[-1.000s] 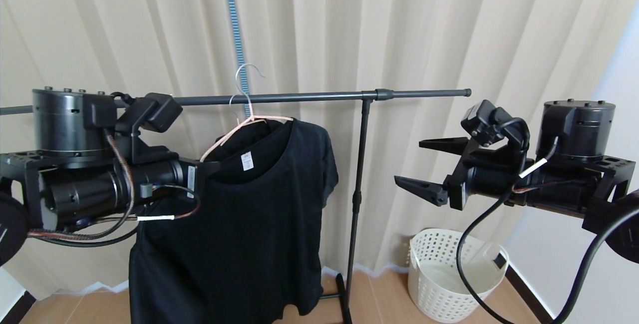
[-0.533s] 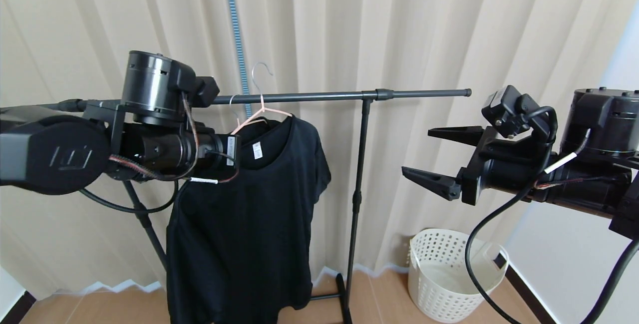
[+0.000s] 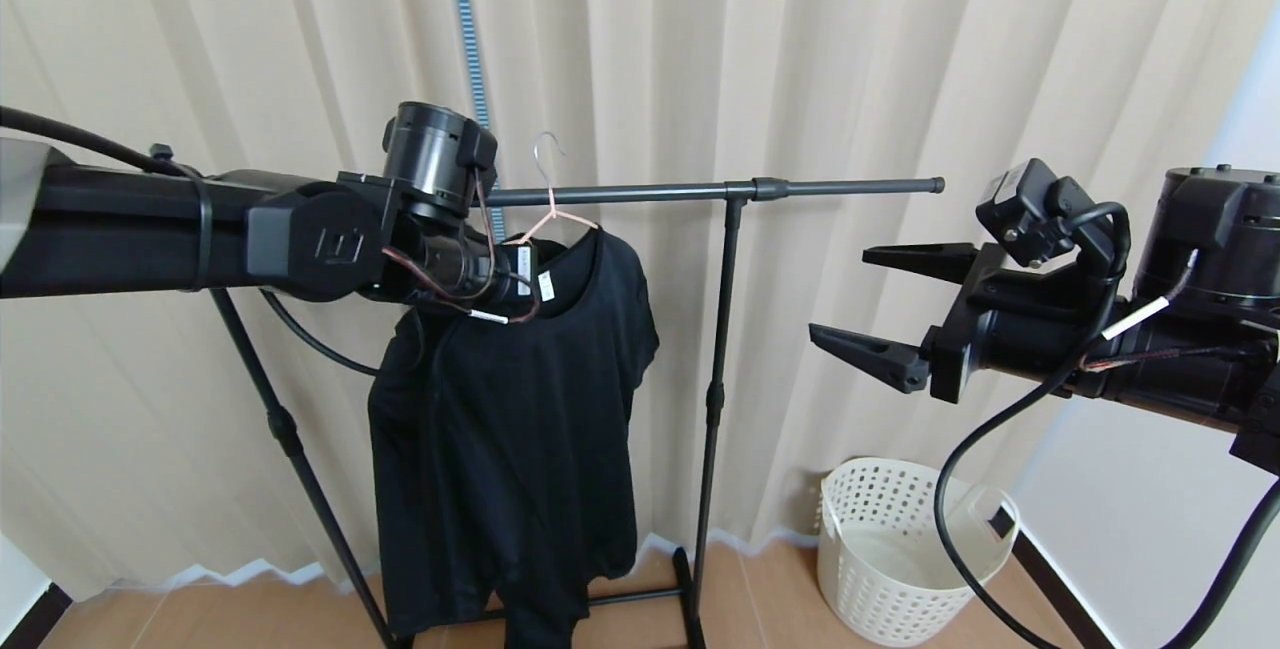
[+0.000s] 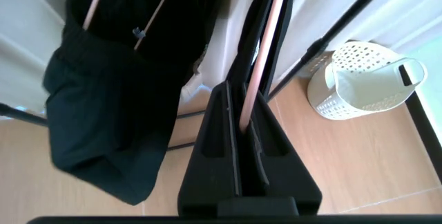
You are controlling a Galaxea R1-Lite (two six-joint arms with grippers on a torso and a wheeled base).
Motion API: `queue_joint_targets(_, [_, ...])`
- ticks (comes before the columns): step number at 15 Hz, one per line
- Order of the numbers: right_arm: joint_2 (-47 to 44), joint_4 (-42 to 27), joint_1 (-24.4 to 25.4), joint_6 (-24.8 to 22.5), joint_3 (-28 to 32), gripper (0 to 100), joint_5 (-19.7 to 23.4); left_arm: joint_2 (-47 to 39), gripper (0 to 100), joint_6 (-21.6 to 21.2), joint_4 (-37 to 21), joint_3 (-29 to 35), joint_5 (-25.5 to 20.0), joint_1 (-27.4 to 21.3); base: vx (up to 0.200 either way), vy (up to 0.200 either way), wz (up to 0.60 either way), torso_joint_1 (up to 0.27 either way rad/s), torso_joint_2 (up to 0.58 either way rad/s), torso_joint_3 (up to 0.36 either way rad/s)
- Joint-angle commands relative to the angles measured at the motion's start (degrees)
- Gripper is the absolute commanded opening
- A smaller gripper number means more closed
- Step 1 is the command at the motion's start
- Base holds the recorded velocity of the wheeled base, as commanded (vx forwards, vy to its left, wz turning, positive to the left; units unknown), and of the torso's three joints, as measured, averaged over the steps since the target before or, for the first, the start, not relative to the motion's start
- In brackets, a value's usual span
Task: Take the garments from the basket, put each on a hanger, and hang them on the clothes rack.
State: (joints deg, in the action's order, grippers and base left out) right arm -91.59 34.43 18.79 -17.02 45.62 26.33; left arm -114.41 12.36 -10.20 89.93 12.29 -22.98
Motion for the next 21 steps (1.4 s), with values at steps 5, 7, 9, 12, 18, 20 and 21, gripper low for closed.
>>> queue_joint_targets(5, [-0.4,0.0,0.0,0.0,0.3,100,0.0,-9.0,0,0.0,0.0,6.9,-0.1,2.4,0.000,0.000,0.00,0.000,0.00,0.000])
queue_joint_targets(7, [-0.5,0.0,0.0,-0.1,0.3,100,0.0,-10.3,0,0.1,0.0,7.5,-0.1,2.6,0.000,0.000,0.00,0.000,0.00,0.000])
queue_joint_targets(9, [-0.7,0.0,0.0,-0.1,0.3,100,0.0,-11.1,0,0.0,0.1,7.6,-0.1,2.7,0.000,0.000,0.00,0.000,0.00,0.000])
queue_joint_targets(12, [-0.8,0.0,0.0,-0.1,0.3,100,0.0,-11.9,0,0.0,0.1,7.6,-0.1,3.3,0.000,0.000,0.00,0.000,0.00,0.000])
queue_joint_targets(18, [-1.0,0.0,0.0,-0.1,0.3,100,0.0,-12.7,0,0.1,0.2,7.6,-0.1,3.3,0.000,0.000,0.00,0.000,0.00,0.000])
queue_joint_targets(20, [-1.0,0.0,0.0,-0.1,0.3,100,0.0,-12.9,0,0.1,0.2,7.6,-0.1,3.3,0.000,0.000,0.00,0.000,0.00,0.000])
queue_joint_targets(21, [-1.0,0.0,0.0,-0.1,0.3,100,0.0,-13.1,0,0.1,0.3,7.7,-0.1,3.3,0.000,0.000,0.00,0.000,0.00,0.000])
